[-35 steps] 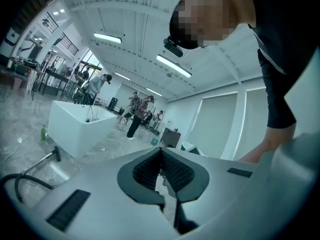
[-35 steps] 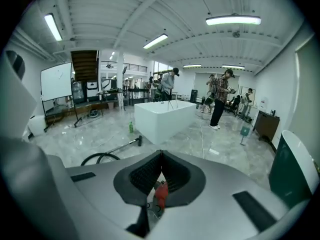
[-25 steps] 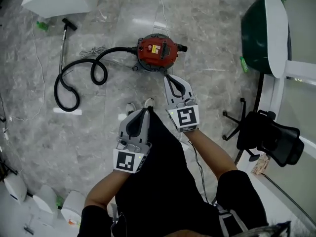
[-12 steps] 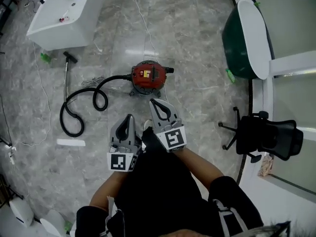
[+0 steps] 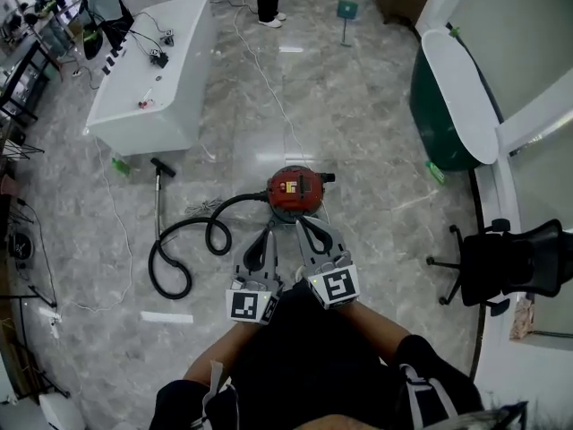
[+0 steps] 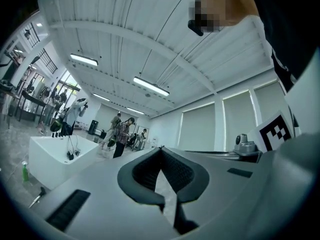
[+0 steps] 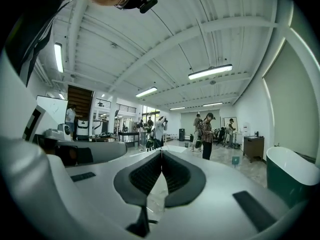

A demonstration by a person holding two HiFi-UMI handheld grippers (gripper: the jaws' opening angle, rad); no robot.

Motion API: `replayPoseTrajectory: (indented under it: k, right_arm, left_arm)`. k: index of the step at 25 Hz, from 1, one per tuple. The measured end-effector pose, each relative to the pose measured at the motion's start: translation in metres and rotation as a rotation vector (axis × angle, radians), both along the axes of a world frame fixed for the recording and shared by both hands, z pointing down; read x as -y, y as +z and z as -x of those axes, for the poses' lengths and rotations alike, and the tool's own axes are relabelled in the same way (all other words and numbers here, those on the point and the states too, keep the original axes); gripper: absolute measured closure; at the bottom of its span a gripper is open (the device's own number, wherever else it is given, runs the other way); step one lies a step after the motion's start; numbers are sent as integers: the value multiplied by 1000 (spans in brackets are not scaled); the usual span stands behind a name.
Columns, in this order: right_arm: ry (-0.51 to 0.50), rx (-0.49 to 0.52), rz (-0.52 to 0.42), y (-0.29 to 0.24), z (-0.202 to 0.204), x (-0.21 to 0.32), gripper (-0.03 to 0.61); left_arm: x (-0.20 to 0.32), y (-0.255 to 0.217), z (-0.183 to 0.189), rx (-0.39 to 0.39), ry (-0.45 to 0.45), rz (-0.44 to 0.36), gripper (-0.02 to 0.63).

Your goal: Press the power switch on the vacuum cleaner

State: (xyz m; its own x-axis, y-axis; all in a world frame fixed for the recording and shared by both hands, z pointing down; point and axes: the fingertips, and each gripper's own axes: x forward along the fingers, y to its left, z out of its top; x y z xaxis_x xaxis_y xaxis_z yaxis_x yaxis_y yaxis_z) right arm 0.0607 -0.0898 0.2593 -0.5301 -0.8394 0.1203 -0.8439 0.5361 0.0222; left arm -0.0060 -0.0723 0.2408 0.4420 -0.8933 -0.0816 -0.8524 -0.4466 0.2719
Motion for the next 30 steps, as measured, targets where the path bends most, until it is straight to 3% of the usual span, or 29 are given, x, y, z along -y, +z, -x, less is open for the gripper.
replayPoseTrajectory:
  k: [6, 18, 23, 27, 30]
  right_arm:
    - [66, 34, -43, -16, -11, -9, 560]
    - [64, 18, -88, -17, -20, -13, 560]
    - [72, 14, -99, -23, -28, -4, 560]
    - [93, 7, -84, -18, -32, -16, 560]
    - [87, 6, -99, -21, -26, -16, 560]
  left_arm:
    - [-2, -12, -4, 1, 15, -32, 595]
    - [-8, -8, -29, 47, 79, -121, 595]
    - [2, -14, -34, 45, 64, -111, 595]
    - [-6, -11, -41, 28, 102, -109, 595]
    - [-9, -14, -35, 48, 102, -141, 595]
